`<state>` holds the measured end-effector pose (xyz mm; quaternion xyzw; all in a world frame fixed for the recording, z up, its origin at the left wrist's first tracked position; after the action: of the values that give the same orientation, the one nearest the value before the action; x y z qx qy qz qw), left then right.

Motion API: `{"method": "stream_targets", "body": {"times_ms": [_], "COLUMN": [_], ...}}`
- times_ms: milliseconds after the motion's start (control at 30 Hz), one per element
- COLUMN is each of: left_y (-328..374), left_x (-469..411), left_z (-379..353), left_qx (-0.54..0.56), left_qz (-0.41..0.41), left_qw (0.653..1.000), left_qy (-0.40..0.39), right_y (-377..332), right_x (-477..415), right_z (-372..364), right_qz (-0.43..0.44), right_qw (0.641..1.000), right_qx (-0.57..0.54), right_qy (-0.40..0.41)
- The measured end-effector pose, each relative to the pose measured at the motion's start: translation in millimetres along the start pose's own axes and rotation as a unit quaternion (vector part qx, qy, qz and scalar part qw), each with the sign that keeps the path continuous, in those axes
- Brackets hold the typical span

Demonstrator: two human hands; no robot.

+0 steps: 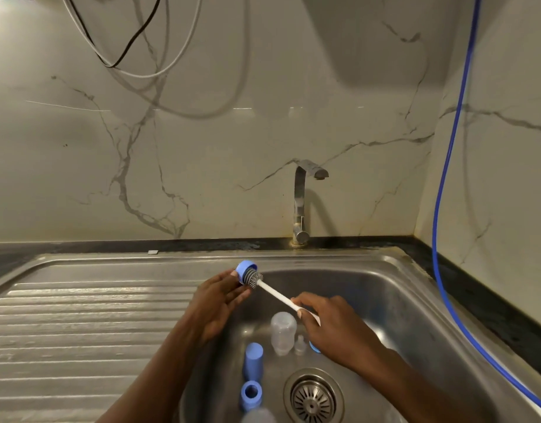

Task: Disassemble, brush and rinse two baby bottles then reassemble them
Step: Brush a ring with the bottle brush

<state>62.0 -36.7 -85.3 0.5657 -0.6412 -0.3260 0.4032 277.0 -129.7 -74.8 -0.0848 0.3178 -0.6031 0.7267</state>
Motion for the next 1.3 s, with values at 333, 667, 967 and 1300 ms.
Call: {"method": "stream_targets", "body": {"times_ms": [333,667,967,1300], "left_y": [12.5,2.9,9.3,-0.9], "left_x": [13.6,3.3,13.0,5.6], "left_z": [-0.6,-5.1,-5.4,-9.8], "left_qx": [0.228,-0.015,0.172,-0.040], "left_qz": [0.079,0.006,0.071,0.009], "left_qw": [0.961,1.000,0.977,0.999], "left_qy": [-0.135,0.002,-0.108,0.027], "right_y": [-32.4,-8.3,-25.9,-17.1], "right_x": [9.0,2.7,5.7,5.2], "right_z": [15.9,6.8,11.3,2.2], "right_qz": [-0.174,0.014,-0.198,-0.004], "right_qw": [0.879,1.000,0.867,0.999], "right_qx": [-0.407,0.023,-0.421,-0.025], "right_qy": [-0.178,-0.014,-0.181,-0.043]}}
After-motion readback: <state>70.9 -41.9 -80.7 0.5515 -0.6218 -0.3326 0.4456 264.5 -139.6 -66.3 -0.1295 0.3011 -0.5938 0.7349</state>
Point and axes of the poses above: each hand's wrist, its own x-axis away from the middle knuckle, its own z-axis out of the back of the hand, y = z × x, the point moved 1 cm from there along -x, towards the middle knuckle, and after that the axes turned 4 degrees about y, right-handed, at the moved point
